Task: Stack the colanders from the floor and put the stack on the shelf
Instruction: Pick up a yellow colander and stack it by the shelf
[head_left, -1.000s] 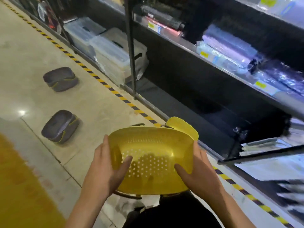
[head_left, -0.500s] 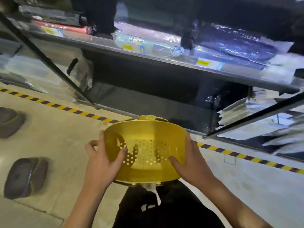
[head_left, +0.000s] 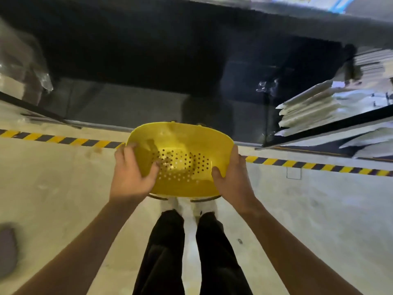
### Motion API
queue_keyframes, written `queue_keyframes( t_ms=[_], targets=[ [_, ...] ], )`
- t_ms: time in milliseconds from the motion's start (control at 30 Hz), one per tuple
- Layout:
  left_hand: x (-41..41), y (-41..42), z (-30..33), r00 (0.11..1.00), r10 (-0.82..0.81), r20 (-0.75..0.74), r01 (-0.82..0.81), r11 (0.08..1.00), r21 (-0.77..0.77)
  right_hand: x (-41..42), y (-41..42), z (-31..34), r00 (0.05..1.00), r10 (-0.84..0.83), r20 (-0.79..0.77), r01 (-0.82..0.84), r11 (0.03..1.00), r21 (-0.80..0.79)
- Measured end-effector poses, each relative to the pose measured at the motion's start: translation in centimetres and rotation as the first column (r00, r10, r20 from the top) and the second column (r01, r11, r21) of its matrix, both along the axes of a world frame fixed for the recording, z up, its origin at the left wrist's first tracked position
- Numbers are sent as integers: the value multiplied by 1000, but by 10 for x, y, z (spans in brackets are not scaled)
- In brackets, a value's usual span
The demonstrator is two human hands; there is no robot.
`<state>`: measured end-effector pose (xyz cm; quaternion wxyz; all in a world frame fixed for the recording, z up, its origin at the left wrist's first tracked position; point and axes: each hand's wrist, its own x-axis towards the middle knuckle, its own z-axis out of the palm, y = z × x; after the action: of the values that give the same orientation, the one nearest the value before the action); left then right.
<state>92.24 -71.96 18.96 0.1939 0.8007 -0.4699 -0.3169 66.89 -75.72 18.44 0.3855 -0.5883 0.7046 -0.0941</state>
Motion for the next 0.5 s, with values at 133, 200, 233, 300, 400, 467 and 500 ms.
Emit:
queue_keyframes(
  t_ms=[133, 200, 233, 300, 400, 467, 500],
  targets=[
    [13, -36, -86, 998, -26, 60, 25, 1000, 19, 11, -27, -86, 1000, -12, -11, 12, 1000, 29],
    [16, -47, -126, 997, -55, 45, 55, 998, -6, 13, -37, -125, 1000, -4, -21, 5, 999, 32],
    [16, -50, -146, 995, -90, 45, 91, 995, -33, 13, -42, -144, 1000, -7, -19, 7, 999, 34],
    [19, -51, -186, 985, -151, 85, 155, 987, -33, 17, -47, -179, 1000, 4, 2, -4, 998, 62],
    [19, -49, -233, 987, -149, 57, 141, 982, 123, 24, -50, -222, 998, 56, 12, -57, 992, 111],
    [20, -50, -253, 983, -170, 68, 151, 963, 224, 28, -55, -239, 997, 71, -20, -68, 987, 145],
    [22, -51, -258, 977, -195, 82, 168, 951, 259, 29, -59, -242, 997, 70, -38, -63, 986, 154]
  ],
)
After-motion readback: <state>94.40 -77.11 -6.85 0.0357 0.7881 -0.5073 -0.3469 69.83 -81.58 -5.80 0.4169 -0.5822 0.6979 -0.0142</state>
